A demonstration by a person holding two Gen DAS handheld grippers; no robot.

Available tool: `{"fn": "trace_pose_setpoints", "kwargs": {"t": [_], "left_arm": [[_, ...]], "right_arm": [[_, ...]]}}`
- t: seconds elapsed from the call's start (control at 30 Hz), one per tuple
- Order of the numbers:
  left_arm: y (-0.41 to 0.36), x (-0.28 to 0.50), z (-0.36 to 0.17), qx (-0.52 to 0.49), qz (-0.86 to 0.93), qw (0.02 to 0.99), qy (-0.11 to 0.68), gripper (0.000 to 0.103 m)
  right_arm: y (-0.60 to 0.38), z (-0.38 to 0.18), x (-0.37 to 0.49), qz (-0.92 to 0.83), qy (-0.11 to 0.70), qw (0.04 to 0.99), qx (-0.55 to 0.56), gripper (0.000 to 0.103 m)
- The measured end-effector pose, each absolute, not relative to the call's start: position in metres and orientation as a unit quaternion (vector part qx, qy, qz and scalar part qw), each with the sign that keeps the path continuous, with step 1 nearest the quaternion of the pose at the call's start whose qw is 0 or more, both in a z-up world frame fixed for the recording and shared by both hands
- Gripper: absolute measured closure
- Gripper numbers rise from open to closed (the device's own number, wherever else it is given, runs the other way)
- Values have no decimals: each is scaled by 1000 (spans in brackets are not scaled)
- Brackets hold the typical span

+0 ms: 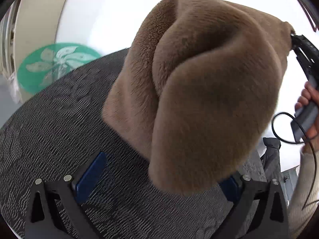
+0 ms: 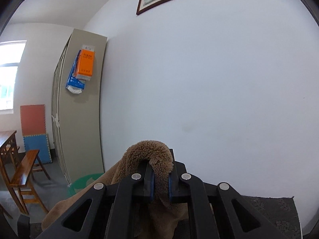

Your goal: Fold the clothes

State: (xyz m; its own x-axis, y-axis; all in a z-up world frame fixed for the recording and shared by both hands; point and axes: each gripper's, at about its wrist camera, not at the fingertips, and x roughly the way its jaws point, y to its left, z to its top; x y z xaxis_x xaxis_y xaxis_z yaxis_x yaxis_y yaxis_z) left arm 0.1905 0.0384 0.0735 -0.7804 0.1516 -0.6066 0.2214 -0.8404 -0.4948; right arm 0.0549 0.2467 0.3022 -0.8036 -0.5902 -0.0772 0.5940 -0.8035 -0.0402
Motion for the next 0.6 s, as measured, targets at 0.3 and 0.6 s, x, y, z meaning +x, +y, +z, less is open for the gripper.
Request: {"fn": "trace_pose_setpoints", "kwargs": {"t": [0.3,0.6], "left_arm": [[58,152,113,262,-927,-8,269,0],[50,142,186,182,-965,-15,189,12]], "right_arm": [[303,334,90,-969,-13,244,-39,93],[375,350,121,-983,-57,137,-110,93]]}}
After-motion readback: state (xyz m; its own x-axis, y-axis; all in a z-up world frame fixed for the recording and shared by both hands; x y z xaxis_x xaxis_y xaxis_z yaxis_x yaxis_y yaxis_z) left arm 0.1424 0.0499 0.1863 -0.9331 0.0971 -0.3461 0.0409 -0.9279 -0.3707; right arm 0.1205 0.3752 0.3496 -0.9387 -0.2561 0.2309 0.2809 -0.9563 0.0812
